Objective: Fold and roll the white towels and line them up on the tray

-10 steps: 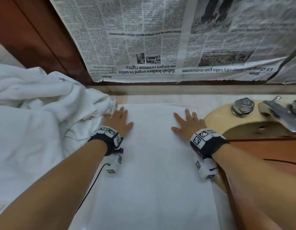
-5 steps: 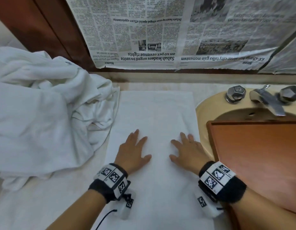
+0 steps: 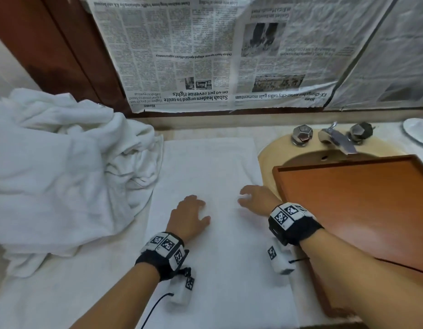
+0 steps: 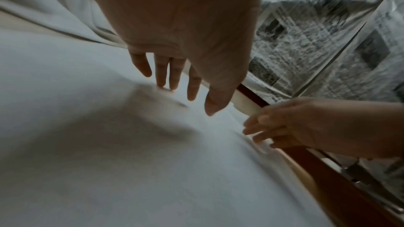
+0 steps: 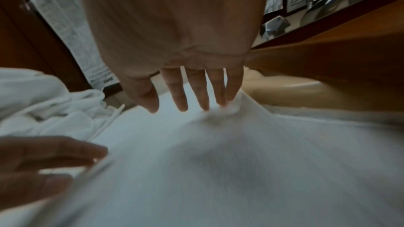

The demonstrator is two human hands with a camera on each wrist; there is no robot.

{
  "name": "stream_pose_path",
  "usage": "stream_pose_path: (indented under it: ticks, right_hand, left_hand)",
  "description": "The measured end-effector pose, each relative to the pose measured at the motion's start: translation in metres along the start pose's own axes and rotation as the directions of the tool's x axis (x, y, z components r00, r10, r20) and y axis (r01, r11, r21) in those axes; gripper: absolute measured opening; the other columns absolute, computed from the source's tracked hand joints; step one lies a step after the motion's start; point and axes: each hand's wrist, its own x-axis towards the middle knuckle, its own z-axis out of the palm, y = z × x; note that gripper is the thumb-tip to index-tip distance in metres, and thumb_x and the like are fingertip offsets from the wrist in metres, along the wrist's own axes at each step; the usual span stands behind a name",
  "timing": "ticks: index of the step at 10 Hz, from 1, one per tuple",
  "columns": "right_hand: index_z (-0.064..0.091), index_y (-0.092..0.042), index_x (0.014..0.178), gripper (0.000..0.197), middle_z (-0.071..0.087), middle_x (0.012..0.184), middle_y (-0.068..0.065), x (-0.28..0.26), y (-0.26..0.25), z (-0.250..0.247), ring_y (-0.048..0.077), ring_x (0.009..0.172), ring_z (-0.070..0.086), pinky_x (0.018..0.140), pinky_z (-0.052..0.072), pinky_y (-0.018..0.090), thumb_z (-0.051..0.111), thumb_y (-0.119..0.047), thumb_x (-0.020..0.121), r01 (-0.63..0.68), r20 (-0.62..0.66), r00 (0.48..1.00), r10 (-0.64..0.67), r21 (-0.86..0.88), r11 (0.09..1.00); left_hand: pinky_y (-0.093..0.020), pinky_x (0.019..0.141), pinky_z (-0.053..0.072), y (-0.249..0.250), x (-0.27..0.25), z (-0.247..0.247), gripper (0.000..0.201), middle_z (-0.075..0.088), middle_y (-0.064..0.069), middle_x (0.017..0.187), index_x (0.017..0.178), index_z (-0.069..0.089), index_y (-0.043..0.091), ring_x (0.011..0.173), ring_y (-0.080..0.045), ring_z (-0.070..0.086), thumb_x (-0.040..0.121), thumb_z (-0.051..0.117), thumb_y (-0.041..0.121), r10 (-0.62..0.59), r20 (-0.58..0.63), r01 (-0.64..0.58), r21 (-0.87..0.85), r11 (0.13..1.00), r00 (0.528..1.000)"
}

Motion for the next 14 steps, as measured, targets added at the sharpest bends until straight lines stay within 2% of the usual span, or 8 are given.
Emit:
stream_pose_path:
  ticks: [2,5,7,8,9,10,12,14]
  right_hand:
    - [0.064,-0.009,0.114,0.031,0.062,0.123,0.010,0.023,0.007,-0.048,0.027,0.114,0.054,0.095,0.043,0.032,0.056,-0.028,0.091,0.009,-0.185,0.983,-0.009,-0.003,1.000]
    - [0.048,-0.009,0.132,0.047,0.051,0.137,0.011,0.085,0.010,-0.093,0.032,0.124,0.048,0.103,0.037,0.034,0.050,-0.034,0.093,-0.010,-0.047,0.999,0.003,-0.151,0.989]
    - [0.044,-0.011,0.080,0.021,0.046,0.072,0.006,0.110,0.005,-0.097,0.027,0.074,0.047,0.087,0.034,0.034,0.052,-0.027,0.091,-0.010,0.011,1.000,0.013,-0.192,0.981]
    - [0.049,-0.009,0.084,0.011,0.047,0.079,0.009,0.123,0.009,-0.095,0.024,0.071,0.045,0.074,0.036,0.029,0.054,-0.017,0.090,-0.004,0.023,1.000,0.005,-0.066,0.998]
    - [0.050,-0.008,0.122,0.032,0.039,0.105,0.007,0.132,0.014,-0.094,0.020,0.092,0.037,0.057,0.032,0.023,0.055,-0.015,0.091,0.006,-0.030,1.000,-0.002,0.131,0.991]
    - [0.048,-0.007,0.131,0.042,0.042,0.108,0.007,0.137,0.021,-0.097,0.022,0.089,0.044,0.058,0.038,0.022,0.055,-0.012,0.090,-0.049,-0.002,0.999,0.053,0.355,0.934]
    - [0.047,-0.011,0.105,0.025,0.049,0.108,0.011,0.137,0.023,-0.100,0.023,0.082,0.051,0.076,0.049,0.033,0.062,-0.006,0.085,-0.074,0.122,0.992,0.024,0.424,0.903]
    - [0.057,-0.015,0.095,0.012,0.056,0.087,0.012,0.134,-0.019,-0.102,0.023,0.061,0.051,0.041,0.047,0.021,0.057,-0.007,0.086,0.078,-0.103,0.994,-0.036,0.439,0.895]
  left_hand:
    - [-0.028,0.096,0.043,0.074,-0.003,0.033,0.033,0.055,0.000,0.122,0.120,0.061,0.019,0.112,-0.014,0.055,0.091,0.061,0.034,0.068,0.045,-0.057,-0.206,0.977,0.997]
    - [-0.029,0.090,0.045,0.153,0.021,0.067,0.034,0.057,-0.006,0.114,0.112,0.063,0.014,0.106,-0.021,0.057,0.089,0.063,0.038,-0.061,0.081,0.079,-0.252,0.965,0.995]
    - [-0.038,0.086,0.048,0.168,0.032,0.074,0.047,0.050,-0.007,0.111,0.104,0.056,0.015,0.100,-0.026,0.054,0.081,0.066,0.055,-0.198,0.067,0.206,-0.123,0.971,0.978]
    - [-0.042,0.086,0.049,0.177,0.036,0.080,0.053,0.046,-0.009,0.113,0.109,0.053,0.012,0.103,-0.029,0.050,0.079,0.065,0.054,-0.254,0.049,0.255,-0.035,0.966,0.966]
    - [-0.040,0.082,0.045,0.186,0.037,0.085,0.049,0.043,-0.011,0.117,0.116,0.052,0.009,0.107,-0.030,0.047,0.084,0.061,0.045,-0.285,-0.007,0.285,0.020,0.958,0.959]
    - [-0.041,0.081,0.045,0.189,0.038,0.087,0.040,0.043,-0.013,0.118,0.118,0.051,0.007,0.109,-0.032,0.046,0.088,0.054,0.032,-0.299,-0.039,0.300,0.047,0.953,0.954]
    - [-0.038,0.081,0.043,0.186,0.031,0.075,0.032,0.048,-0.017,0.119,0.118,0.050,0.002,0.108,-0.035,0.051,0.092,0.049,0.021,-0.252,0.019,0.251,0.023,0.968,0.968]
    - [-0.032,0.068,0.044,0.156,0.000,0.008,0.019,0.058,-0.006,0.091,0.090,0.050,0.014,0.081,-0.025,0.055,0.089,0.055,0.032,-0.196,0.012,0.196,-0.135,0.971,0.981]
